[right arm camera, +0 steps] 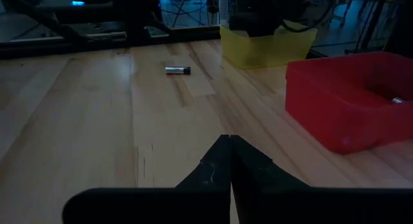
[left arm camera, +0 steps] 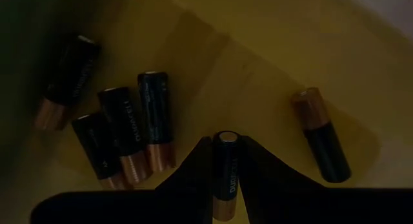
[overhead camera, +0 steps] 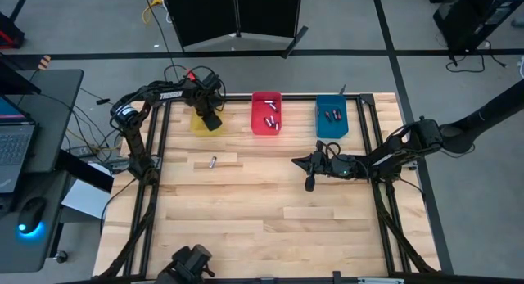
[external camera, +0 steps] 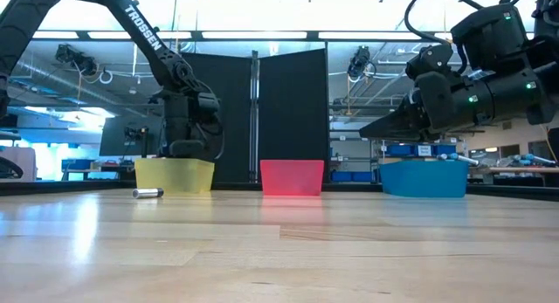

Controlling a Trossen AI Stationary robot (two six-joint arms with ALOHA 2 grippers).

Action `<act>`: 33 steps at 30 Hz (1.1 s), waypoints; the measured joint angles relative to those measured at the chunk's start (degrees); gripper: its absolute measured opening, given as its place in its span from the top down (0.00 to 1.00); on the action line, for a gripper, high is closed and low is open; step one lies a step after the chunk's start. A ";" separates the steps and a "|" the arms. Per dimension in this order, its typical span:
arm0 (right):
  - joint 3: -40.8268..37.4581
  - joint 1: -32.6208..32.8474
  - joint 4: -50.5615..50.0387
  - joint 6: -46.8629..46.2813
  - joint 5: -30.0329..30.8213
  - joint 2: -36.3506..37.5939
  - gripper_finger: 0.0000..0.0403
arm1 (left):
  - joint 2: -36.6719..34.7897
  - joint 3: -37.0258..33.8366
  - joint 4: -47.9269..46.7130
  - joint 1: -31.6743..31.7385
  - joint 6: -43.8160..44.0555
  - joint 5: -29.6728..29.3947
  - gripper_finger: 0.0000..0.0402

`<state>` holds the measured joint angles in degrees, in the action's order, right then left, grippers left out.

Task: Sort batteries
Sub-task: Put the brown battery into the yellow bin, then put the silver battery into the red bin

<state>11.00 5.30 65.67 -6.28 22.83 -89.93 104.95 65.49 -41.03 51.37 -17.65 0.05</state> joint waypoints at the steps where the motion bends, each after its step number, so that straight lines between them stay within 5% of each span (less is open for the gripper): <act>1: 0.00 0.00 0.00 0.00 0.00 0.00 0.97 | 0.00 0.00 0.07 0.01 0.01 0.69 0.87; 12: 0.00 0.00 0.00 0.00 0.00 -0.01 0.97 | 0.02 0.00 0.43 0.00 0.00 0.90 0.68; 21: 0.00 -0.13 0.02 0.02 0.00 -0.02 0.97 | -0.43 4.67 -2.67 -0.04 2.94 -2.76 0.67; 26: 0.00 -0.13 0.00 0.54 0.00 -0.01 0.97 | -4.54 5.17 -1.47 -0.50 3.10 -3.11 0.74; 33: 0.14 -0.65 0.15 1.69 -0.29 -0.02 0.97 | -15.73 -3.05 9.19 -2.92 4.35 -3.08 0.97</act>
<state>11.14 4.65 65.82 -4.60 22.54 -89.95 89.21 62.45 -31.84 48.46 -13.30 -3.02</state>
